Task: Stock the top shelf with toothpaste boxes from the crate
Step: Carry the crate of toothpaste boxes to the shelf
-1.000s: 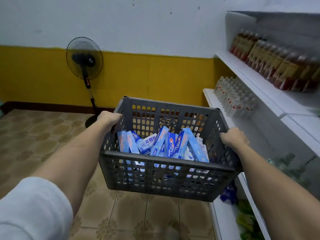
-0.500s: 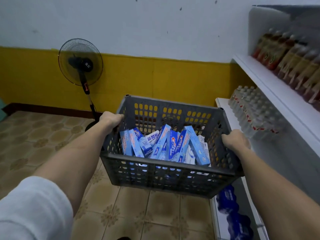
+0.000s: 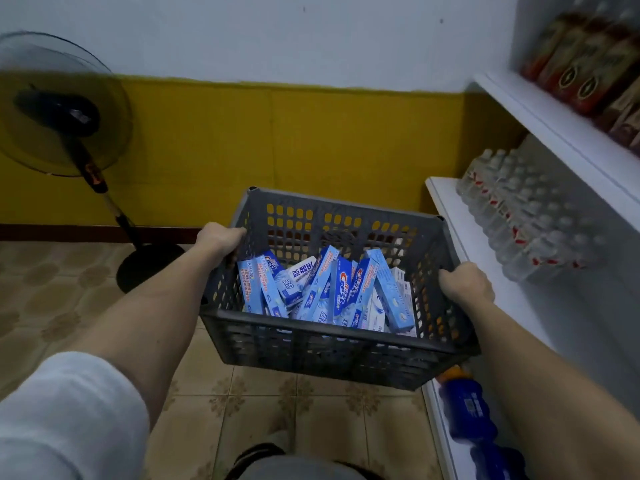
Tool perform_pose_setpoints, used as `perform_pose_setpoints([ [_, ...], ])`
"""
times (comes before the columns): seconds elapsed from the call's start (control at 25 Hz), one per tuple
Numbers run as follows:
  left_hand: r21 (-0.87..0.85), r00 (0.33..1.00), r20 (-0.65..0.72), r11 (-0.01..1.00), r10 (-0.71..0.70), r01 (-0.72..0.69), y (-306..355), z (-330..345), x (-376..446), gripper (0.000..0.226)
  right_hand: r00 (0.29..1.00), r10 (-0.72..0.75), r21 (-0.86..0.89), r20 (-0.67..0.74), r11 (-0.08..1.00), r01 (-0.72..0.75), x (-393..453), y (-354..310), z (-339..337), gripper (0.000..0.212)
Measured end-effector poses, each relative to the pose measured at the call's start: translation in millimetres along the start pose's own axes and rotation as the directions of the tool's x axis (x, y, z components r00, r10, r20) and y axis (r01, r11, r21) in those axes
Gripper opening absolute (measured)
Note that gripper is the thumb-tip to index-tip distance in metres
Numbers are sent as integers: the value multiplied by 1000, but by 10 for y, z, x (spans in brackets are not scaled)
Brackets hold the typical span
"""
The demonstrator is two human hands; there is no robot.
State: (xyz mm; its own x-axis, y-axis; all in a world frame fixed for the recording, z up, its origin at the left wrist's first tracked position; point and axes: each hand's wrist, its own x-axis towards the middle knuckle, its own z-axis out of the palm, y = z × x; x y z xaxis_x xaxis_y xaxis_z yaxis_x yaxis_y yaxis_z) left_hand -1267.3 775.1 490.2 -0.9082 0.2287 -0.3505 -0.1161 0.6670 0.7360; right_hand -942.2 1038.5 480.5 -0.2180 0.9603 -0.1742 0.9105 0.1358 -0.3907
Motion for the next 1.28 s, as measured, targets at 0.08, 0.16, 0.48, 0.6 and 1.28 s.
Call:
perform_pose_setpoints([
  [0.08,34,999,48,999,-10,8,159,134,399,40,999,33,10,15,999,-33,149,-107,143,28],
  [0.16,58,995,98,998,-12,6,352,348,756,44,993,118,30,0,993,-118,285,-128,270,30],
  [0.48,192,926,374,981,-57,-17,1190,1812,1555,34,902,432,164,-10,890,-425,998,307,694,39],
  [0.6,311,875,467,950,-129,-25,1393,2494,1748,34,805,590,244,65,773,-586,1182,606,934,43],
  [1.28,521,595,787,690,-162,-502,1143,5843,2170,51,150,922,446,357,-27,-894,1039,1351,2942,38],
])
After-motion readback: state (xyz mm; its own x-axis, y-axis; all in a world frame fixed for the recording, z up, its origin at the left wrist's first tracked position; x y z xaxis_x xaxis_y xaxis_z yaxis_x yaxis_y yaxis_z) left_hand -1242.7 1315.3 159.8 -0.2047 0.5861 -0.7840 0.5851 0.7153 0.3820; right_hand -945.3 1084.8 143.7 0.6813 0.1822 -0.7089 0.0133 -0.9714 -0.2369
